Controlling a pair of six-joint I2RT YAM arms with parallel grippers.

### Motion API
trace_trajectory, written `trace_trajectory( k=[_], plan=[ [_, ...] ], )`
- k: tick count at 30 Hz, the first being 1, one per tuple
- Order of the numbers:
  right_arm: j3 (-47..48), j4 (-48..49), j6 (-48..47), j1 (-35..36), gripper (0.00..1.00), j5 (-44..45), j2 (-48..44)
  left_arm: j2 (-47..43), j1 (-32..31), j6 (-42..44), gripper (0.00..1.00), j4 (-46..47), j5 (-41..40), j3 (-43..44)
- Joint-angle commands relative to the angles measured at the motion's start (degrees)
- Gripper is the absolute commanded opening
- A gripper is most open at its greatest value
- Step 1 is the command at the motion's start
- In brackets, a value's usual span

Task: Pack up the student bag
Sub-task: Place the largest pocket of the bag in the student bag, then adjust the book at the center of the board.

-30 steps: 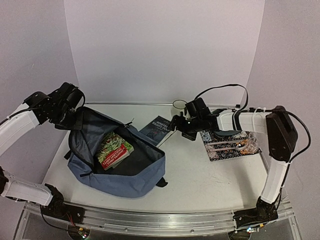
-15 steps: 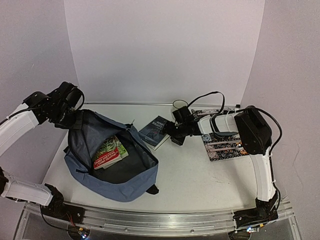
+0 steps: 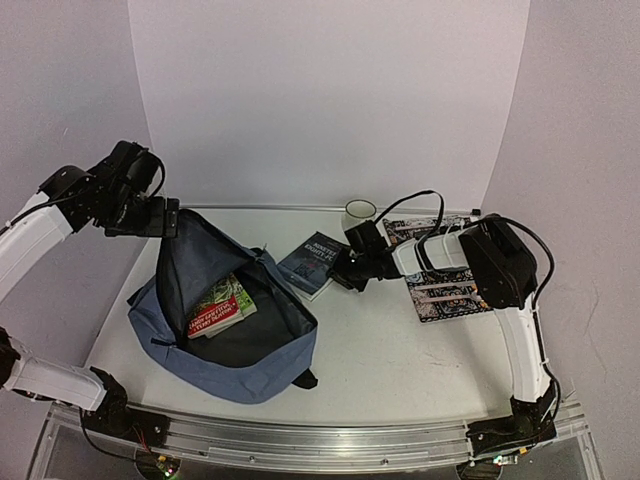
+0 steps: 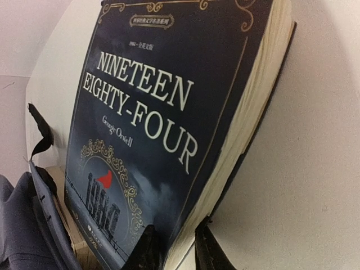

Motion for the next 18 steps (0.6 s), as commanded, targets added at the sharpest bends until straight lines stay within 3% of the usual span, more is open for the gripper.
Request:
trace_trajectory(
  k=[1, 11, 18],
  plan=[
    [-7.0, -10.2, -2.2, -0.1, 0.14, 0.2, -1.7, 0.9, 0.4, 1.2, 0.99, 2.0, -4.0, 6.1],
    [-20.5, -18.7, -8.7, -0.1, 0.11, -0.9, -11.4, 3.5, 0.5, 4.6, 0.99, 2.9, -2.9, 15.5],
    [-30.2, -24.1, -14.0, 0.0, 0.17, -1.8, -21.7, 3.4, 0.5, 5.8, 0.99, 7.0, 13.3, 13.4]
  ],
)
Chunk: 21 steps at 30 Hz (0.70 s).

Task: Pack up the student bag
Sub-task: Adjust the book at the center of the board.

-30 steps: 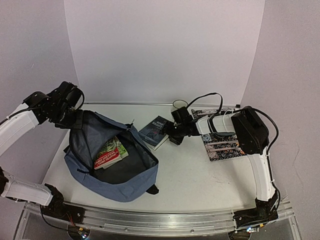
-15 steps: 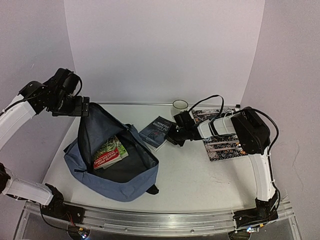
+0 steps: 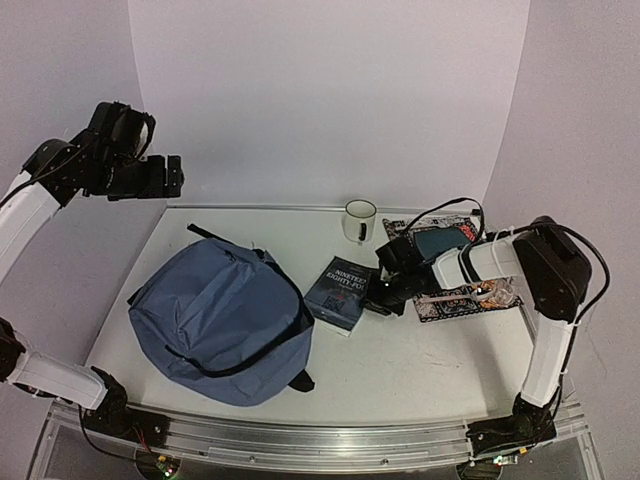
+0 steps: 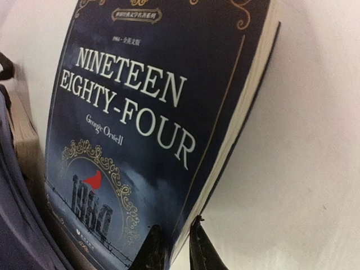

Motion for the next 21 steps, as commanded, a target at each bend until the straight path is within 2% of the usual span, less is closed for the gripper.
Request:
trace_trajectory(
  k=[1, 8, 12, 16, 21],
  plan=[
    [-6.6, -19.3, -6.7, 0.3, 0.18, -0.6, -3.1, 0.2, 0.1, 0.6, 0.99, 5.4, 12.3, -1.2],
    [-7.8, -25.4, -9.1, 0.3, 0.22, 2.9, -8.5, 5.9, 0.1, -4.0, 0.99, 13.6, 34.6, -4.1],
    [-7.8, -27.8, -8.5, 0.3, 0.23, 5.7, -10.8, 9.5, -1.4, -7.4, 0.99, 19.1, 44.4, -6.2],
    [-7.7, -28.1, -7.9, 0.3, 0.24, 7.0, -14.7, 13.9, -5.8, -9.7, 0.99, 23.4, 46.5, -6.3],
    [-6.1, -25.1, -6.9, 0.2, 0.34, 5.3, -21.3, 19.9, -10.4, -11.0, 0.98, 25.5, 45.7, -4.1]
  ],
)
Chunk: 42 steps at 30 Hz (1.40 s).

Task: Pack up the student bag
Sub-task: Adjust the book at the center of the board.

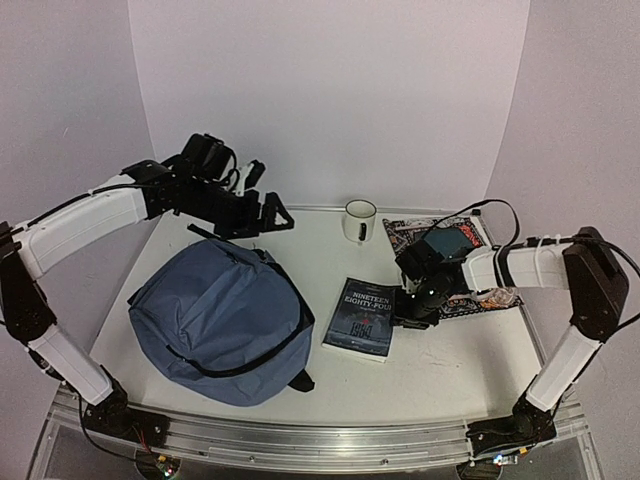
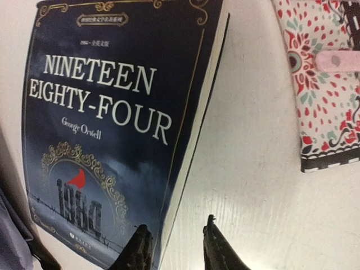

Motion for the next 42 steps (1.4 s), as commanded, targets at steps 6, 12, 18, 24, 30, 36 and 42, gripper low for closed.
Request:
trace_trajectory(
  k=[6, 12, 18, 24, 30, 36, 42],
  plan=[
    [0.1, 0.5, 2.0, -1.1, 0.36, -0.4, -5.2, 11.0, -6.2, -3.0, 0.94, 6.3, 1.4, 4.9],
    [-2.4, 3.6, 3.8, -1.7, 0.26, -0.3, -2.3, 17.9, -8.9, -3.3, 0.89, 6.5, 1.7, 9.2],
    [-4.6, 5.7, 4.0, -1.8, 0.16, -0.7, 1.6, 23.0, -9.0, -3.8, 0.87, 6.4, 2.4, 11.7],
    [-7.5, 7.5, 4.8, -1.9, 0.02, -1.1, 5.1, 27.4, -9.0, -5.1, 0.89, 6.5, 2.6, 12.0],
    [-9.5, 10.4, 5.0, -1.8, 0.00, -4.5, 7.0, 32.9, -9.0, -6.5, 0.93, 6.5, 2.3, 13.3],
    [-9.0, 11.3, 4.4, -1.4, 0.00, -6.3, 7.8, 37.6, -8.9, -8.6, 0.94, 6.5, 1.1, 14.8],
    [-8.9, 12.3, 4.5, -0.9, 0.00, -7.2, 8.7, 40.8, -8.6, -11.3, 0.94, 7.1, 1.2, 14.1]
  ],
)
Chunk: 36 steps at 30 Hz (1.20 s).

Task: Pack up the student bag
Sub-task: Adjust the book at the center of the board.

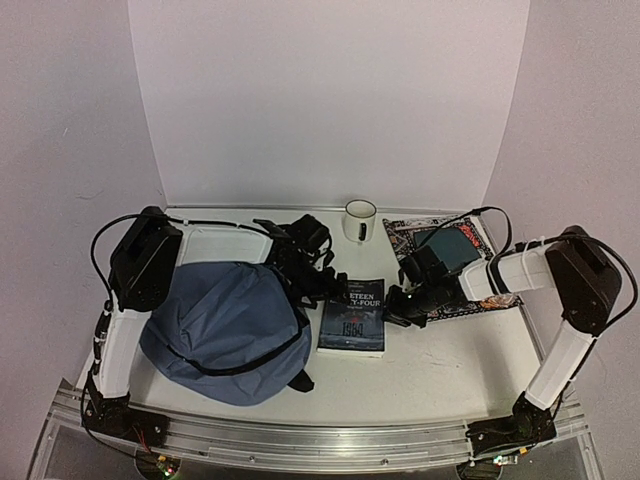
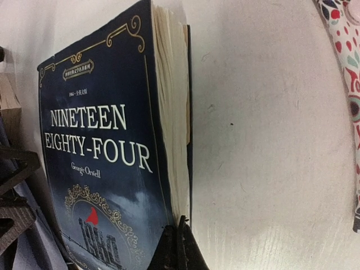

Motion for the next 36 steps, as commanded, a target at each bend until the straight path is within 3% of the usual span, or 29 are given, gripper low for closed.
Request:
trace_trajectory(
  k=[1, 12, 23, 28, 36],
  plan=[
    [-2.6, -7.8, -0.4, 1.3, 0.00, -1.7, 5.1, 2.3, 0.5, -2.8, 0.93, 1.2, 0.1, 1.6],
    [0.5, -6.4, -0.7, 3.6, 0.00, -3.3, 9.3, 3.7, 0.6, -8.9, 0.90, 8.5, 9.1, -2.4],
    [-0.7, -1.0, -0.2, 4.2, 0.00, -7.2, 10.0, -6.5, 0.4, -20.4, 0.78, 35.1, 20.5, -9.5],
    [-1.1, 4.3, 0.1, 4.2, 0.00, -10.7, 9.9, -7.3, -0.5, -22.2, 0.71, 40.2, 24.0, -11.6],
    [-1.1, 8.1, 0.3, 4.0, 0.00, -13.6, 11.3, -9.3, -1.9, -19.7, 0.60, 40.7, 27.3, -11.6]
  ],
)
